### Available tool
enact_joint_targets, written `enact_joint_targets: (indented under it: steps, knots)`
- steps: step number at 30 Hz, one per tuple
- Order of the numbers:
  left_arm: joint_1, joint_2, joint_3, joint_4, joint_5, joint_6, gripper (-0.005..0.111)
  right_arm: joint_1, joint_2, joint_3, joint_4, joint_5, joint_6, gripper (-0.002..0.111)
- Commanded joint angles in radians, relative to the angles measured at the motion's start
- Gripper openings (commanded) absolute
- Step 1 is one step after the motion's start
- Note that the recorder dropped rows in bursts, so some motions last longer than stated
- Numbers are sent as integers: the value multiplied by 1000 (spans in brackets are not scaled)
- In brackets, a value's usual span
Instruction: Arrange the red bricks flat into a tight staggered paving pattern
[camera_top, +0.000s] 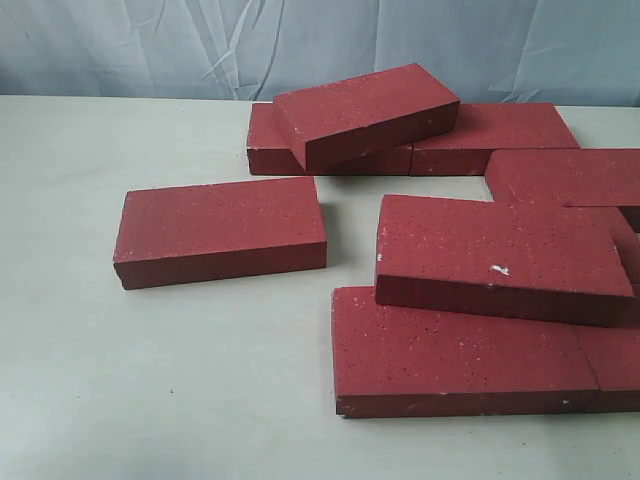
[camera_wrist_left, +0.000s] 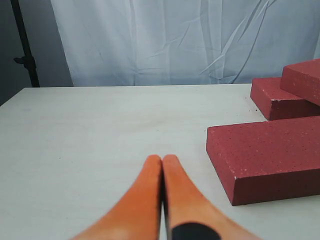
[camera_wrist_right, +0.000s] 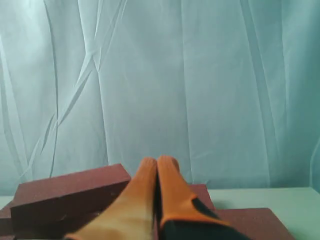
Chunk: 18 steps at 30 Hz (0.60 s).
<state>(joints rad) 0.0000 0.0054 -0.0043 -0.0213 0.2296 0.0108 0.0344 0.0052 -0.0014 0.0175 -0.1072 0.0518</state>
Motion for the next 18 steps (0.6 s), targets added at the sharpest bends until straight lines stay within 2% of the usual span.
enact_joint_targets:
  steps: [1,8,18]
  knots:
    - [1,-5,4,3,-14,0,0,-4,-5,1,0,-70,-6,-1]
    - [1,-5,4,3,-14,0,0,-4,-5,1,0,-91,-6,-1]
    - [1,-5,4,3,-14,0,0,-4,-5,1,0,-245,-79,-1]
